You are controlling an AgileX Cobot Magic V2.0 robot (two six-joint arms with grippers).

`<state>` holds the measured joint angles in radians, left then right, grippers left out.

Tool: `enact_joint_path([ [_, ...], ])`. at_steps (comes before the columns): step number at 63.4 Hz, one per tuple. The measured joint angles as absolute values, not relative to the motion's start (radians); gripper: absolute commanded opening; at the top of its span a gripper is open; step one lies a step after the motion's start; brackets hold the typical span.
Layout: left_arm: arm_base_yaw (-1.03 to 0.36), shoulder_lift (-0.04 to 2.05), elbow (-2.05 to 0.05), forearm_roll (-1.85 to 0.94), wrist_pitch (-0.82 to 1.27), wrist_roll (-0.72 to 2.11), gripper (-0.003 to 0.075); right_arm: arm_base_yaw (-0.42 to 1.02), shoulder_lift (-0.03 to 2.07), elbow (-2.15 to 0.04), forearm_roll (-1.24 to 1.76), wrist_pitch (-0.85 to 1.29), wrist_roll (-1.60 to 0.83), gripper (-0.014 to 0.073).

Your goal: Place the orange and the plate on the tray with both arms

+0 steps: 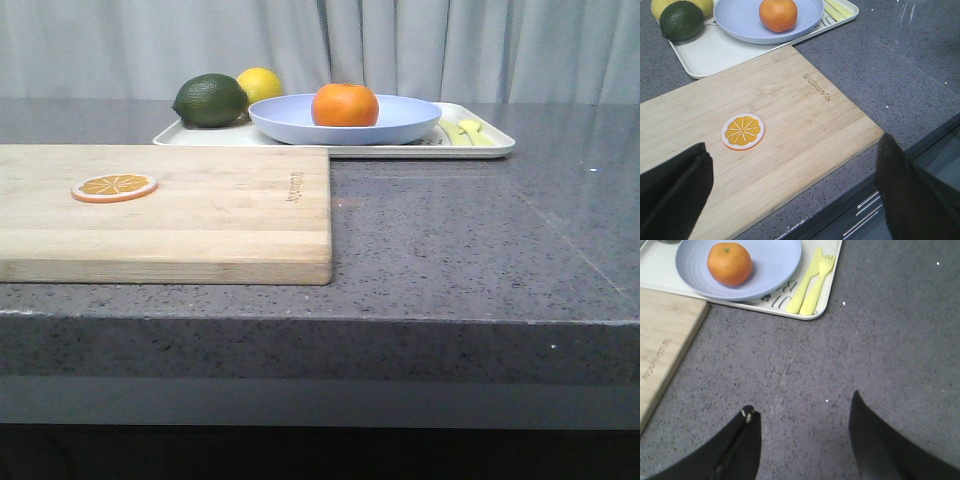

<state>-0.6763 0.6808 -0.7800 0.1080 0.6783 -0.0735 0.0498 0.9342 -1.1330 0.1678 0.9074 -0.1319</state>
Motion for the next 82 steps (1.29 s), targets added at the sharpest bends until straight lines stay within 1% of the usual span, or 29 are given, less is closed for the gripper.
enact_joint_path([
  [15,-0.676,0.681,-0.78,0.108,0.678,-0.074,0.0641,0.05,0.66,-0.895,0.168,0.903,-0.137,0.0416],
  [32,-0.676,0.681,-0.78,0.108,0.678,-0.074,0.0641,0.05,0.409,-0.748,0.168,0.925,-0.137,0.0416],
  [40,-0.676,0.681,-0.78,0.108,0.678,-0.074,0.064,0.05,0.364,-0.737,0.168,0.925,-0.137,0.0416],
  [52,-0.676,0.681,-0.78,0.108,0.678,-0.074,0.0626,0.05,0.36,-0.737,0.168,0.925,-0.137,0.0416],
  [55,-0.676,0.681,-0.78,0.108,0.678,-0.074,0.0602,0.05,0.36,-0.737,0.168,0.925,-0.137,0.0416],
  [59,-0.676,0.681,-0.78,0.108,0.678,-0.074,0.0549,0.05,0.36,-0.737,0.168,0.925,-0.137,0.0416],
  [63,-0.676,0.681,-0.78,0.108,0.678,-0.074,0.0472,0.05,0.36,-0.737,0.168,0.925,-0.137,0.0412],
  [66,-0.676,0.681,-0.78,0.108,0.678,-0.074,0.0403,0.05,0.36,-0.737,0.168,0.925,-0.137,0.0385],
  [71,-0.676,0.681,-0.78,0.108,0.678,-0.074,0.0312,0.05,0.36,-0.737,0.168,0.925,-0.137,0.029],
  [80,-0.676,0.681,-0.78,0.108,0.678,-0.074,0.0162,0.05,0.36,-0.737,0.168,0.925,-0.137,0.0062],
  [82,-0.676,0.681,-0.78,0.108,0.678,-0.074,0.0137,0.05,0.36,-0.737,0.168,0.925,-0.137,0.0024],
])
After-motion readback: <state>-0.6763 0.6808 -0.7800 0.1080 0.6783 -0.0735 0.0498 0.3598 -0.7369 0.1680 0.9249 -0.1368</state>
